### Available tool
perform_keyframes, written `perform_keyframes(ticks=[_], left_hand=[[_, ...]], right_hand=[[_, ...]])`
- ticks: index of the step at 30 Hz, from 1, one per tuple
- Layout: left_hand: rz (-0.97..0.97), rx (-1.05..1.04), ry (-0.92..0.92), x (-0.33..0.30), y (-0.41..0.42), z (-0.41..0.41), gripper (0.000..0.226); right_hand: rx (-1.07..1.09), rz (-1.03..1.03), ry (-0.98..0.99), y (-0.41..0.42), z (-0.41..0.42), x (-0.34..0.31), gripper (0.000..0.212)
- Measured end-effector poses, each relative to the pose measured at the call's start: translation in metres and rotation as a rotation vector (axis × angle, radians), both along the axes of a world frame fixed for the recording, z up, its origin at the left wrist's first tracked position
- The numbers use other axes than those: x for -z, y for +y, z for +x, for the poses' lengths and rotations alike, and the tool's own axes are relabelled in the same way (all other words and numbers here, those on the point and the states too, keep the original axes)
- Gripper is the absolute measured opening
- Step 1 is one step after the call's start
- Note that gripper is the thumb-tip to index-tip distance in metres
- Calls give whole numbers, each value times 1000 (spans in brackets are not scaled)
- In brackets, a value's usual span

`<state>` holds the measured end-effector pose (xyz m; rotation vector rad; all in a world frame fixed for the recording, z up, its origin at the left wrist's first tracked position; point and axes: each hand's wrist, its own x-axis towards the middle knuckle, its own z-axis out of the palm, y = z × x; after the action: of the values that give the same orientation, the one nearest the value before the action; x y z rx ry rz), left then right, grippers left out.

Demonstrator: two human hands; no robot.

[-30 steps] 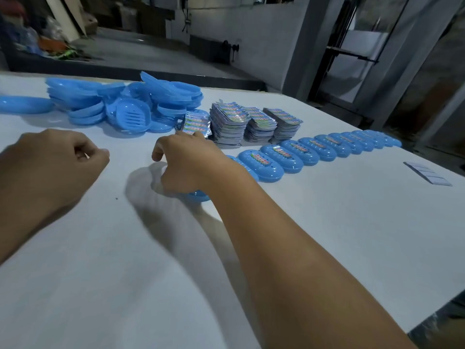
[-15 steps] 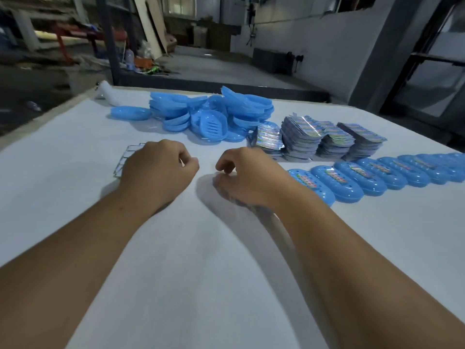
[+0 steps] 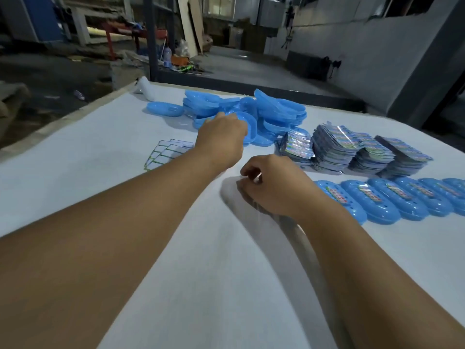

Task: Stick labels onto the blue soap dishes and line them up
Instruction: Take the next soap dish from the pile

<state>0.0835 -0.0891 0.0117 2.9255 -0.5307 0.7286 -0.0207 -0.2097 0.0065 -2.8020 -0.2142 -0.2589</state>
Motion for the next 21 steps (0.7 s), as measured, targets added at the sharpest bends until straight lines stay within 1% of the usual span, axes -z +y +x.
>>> perform_keyframes(ticks=[2, 4, 7, 9, 10, 12, 16, 18, 20, 21], left_hand=[[145, -29, -22, 1, -9, 9, 33], [231, -48, -32, 2, -13, 14, 29], [286, -43, -93, 4, -14, 17, 23], [265, -12, -133, 7, -12, 16, 20], [220, 10, -144, 9, -10, 14, 19], [65, 38, -140, 9, -6, 7, 15], [-293, 100, 8, -2, 11, -15, 9], [-463, 162, 38, -6, 23, -31, 13], [-677, 176, 88, -8, 33, -47, 16], [-800, 159, 142, -10, 37, -53, 16]], right_hand=[[0, -4, -3, 0, 0, 1, 24], [-3, -5, -6, -1, 1, 1, 24], [-10, 8, -6, -2, 0, 2, 24], [-16, 6, -2, -3, 1, 1, 25], [-17, 6, 1, -3, 1, 0, 25], [-12, 18, 5, -3, 0, -1, 26], [31, 70, -47, -6, 0, -3, 32], [69, 119, -118, -7, 1, -4, 36], [98, 171, -195, -8, 3, -5, 46], [102, 196, -226, -8, 3, -5, 53]])
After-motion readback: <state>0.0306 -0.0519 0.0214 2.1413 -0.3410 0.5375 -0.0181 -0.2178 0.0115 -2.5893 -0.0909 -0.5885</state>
